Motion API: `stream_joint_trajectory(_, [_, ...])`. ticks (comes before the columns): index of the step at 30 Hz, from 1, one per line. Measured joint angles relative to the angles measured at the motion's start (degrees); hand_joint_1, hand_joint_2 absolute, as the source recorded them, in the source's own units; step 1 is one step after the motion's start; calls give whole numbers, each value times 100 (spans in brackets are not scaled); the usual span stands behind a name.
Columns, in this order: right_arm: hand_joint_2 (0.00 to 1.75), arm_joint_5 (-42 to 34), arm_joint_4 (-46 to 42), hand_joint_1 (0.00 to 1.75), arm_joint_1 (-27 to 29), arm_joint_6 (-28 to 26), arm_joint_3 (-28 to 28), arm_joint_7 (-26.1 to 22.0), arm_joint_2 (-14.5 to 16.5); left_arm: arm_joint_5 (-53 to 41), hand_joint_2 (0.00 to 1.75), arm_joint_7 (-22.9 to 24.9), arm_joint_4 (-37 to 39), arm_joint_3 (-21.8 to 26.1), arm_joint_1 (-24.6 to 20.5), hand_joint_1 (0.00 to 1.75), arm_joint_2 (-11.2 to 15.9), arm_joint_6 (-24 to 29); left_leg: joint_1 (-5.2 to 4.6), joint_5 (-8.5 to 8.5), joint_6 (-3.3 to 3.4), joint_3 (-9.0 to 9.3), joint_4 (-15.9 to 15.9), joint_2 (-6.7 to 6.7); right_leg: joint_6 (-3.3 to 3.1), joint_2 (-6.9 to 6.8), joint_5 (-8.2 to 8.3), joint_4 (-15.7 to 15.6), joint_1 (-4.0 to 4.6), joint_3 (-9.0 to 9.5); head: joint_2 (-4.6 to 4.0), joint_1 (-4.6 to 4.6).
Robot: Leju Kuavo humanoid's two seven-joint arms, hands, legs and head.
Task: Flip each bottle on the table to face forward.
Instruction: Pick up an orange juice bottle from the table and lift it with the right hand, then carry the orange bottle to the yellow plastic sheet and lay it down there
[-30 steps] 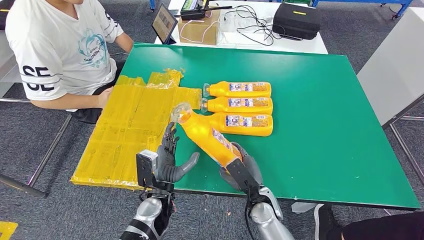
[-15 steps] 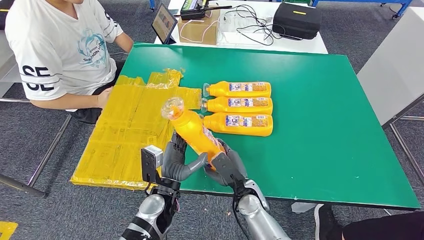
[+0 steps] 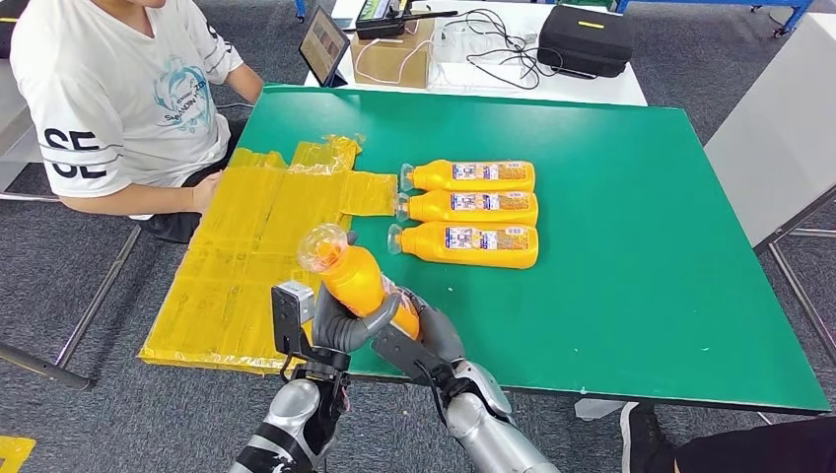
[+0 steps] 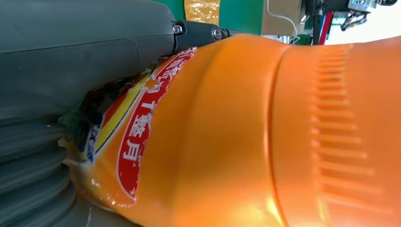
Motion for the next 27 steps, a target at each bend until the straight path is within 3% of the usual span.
stream_joint_trajectory(3, [175, -27, 1, 175, 2, -4, 101, 11, 0, -50, 175, -55, 27, 50, 1, 52, 2, 7, 0, 0, 0, 0, 0, -1, 0, 0, 0, 0, 0, 0, 1, -1])
stream_joint_trajectory(4, [175, -32, 1, 161, 2, -6, 115, 13, 0, -54, 175, -64, 31, 62, 1, 83, 2, 8, 0, 0, 0, 0, 0, 0, 0, 0, 0, 0, 0, 0, 1, -1])
stream_joint_trajectory(7, [175, -32, 1, 30, 3, -8, 140, 16, 0, -60, 175, -79, 35, 84, -1, 175, 2, 9, 0, 0, 0, 0, 0, 0, 0, 0, 0, 0, 0, 0, 1, -1])
stream_joint_trajectory(8, [175, -33, 1, 0, 10, -14, 154, 14, 0, -72, 175, -87, 37, 90, -4, 175, 2, 18, 0, 0, 0, 0, 0, 0, 0, 0, 0, 0, 0, 0, 1, 0])
stream_joint_trajectory(14, [175, -353, -194, 0, 188, -282, 219, -184, -4, -125, 175, -200, 45, 142, -85, 175, 3, 246, 0, 0, 0, -2, 0, -1, 0, -1, 0, 0, 1, -2, 1, 1])
stream_joint_trajectory(18, [175, -789, -782, 0, 466, -468, 81, -462, -68, -91, 175, -331, 60, 292, -260, 175, 47, 565, 0, 0, 0, -4, 0, -3, 0, -2, 0, 0, 0, -1, -1, 1])
stream_joint_trajectory(24, [175, -1295, -1807, 0, 819, -709, -416, -759, -204, 175, 175, -376, 61, 945, -455, 175, 303, 813, 1, 2, -2, -2, 0, 2, -1, -1, 1, 1, 1, -5, 0, 1])
stream_joint_trajectory(27, [175, -1517, -2238, 0, 991, -768, -696, -947, -251, -212, 175, -509, 61, 1257, -544, 175, 485, 1329, 2, 3, -3, -3, 0, 1, -1, -1, 1, 3, 1, -5, -1, 0])
